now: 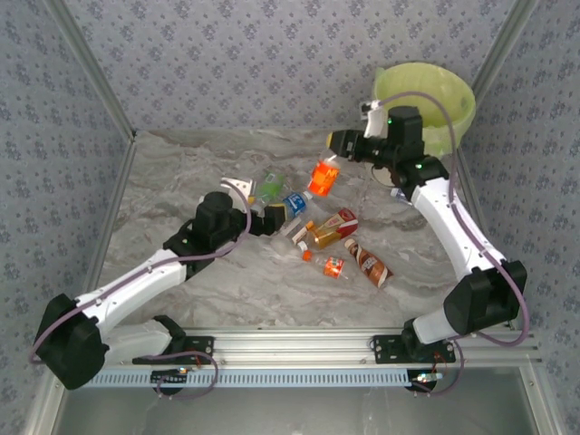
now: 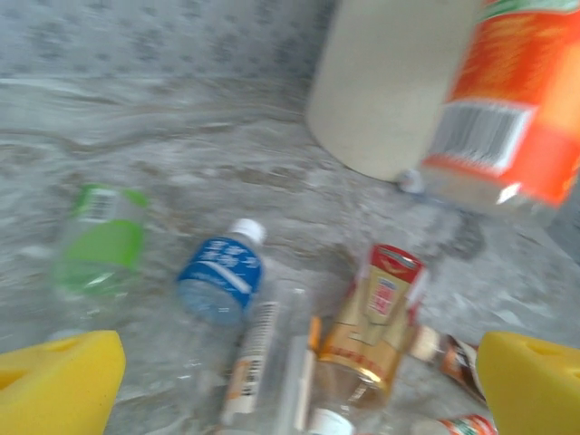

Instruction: Put the plastic bottles in the bin

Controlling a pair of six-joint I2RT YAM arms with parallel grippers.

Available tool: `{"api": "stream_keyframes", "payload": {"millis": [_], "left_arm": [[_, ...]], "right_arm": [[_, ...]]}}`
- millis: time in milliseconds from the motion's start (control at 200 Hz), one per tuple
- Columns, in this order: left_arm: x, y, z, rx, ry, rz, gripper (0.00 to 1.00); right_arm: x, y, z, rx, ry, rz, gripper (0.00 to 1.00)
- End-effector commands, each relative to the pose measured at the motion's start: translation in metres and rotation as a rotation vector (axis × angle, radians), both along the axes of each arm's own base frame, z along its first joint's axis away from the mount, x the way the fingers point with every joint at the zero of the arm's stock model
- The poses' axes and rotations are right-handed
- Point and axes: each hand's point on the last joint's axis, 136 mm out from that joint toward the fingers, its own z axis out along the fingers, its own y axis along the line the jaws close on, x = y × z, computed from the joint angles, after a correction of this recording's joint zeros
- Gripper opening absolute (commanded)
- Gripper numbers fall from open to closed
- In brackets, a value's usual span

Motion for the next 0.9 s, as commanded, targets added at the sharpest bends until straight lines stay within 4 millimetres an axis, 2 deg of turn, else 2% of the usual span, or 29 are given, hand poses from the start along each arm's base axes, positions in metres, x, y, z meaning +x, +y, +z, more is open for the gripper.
{"api": "stream_keyframes", "payload": {"millis": [0,75,205,370,470,625,695,820,895], "left_arm": [[0.013,0.051,-0.004,0.007,-0.008,0.272,0.99],[0.013,0.077,-0.015,-0.023,0.006,0.392,0.99],[0.005,0.109,-0.025,-0.071,0.009,0.515,0.99],[-0.008,0.135,-0.03,-0.086,-0.003,0.6,1.0],[-0.016,0.149,-0.034,-0.093,0.012,0.653,0.99],[-0.022,0.164,-0.04,-0.142,0.024,0.699,0.99],[-0.024,0.168,-0.043,-0.168,0.028,0.712,0.99],[-0.027,0.176,-0.047,-0.19,0.033,0.744,1.0],[-0.028,0.178,-0.049,-0.193,0.037,0.751,0.99]], "right_arm": [[0.004,-0.036,0.042,-0.104,-0.143,-0.096,0.0],[0.008,-0.053,0.065,-0.124,-0.22,-0.12,0.0],[0.019,-0.09,0.103,-0.17,-0.335,-0.245,0.0],[0.03,-0.133,0.148,-0.196,-0.476,-0.414,0.0],[0.038,-0.157,0.165,-0.19,-0.52,-0.502,0.0],[0.057,-0.192,0.176,-0.199,-0.558,-0.68,0.0],[0.066,-0.196,0.177,-0.258,-0.597,-0.728,0.0],[0.086,-0.202,0.169,-0.378,-0.623,-0.803,0.0],[0.103,-0.208,0.155,-0.433,-0.583,-0.833,0.0]]}}
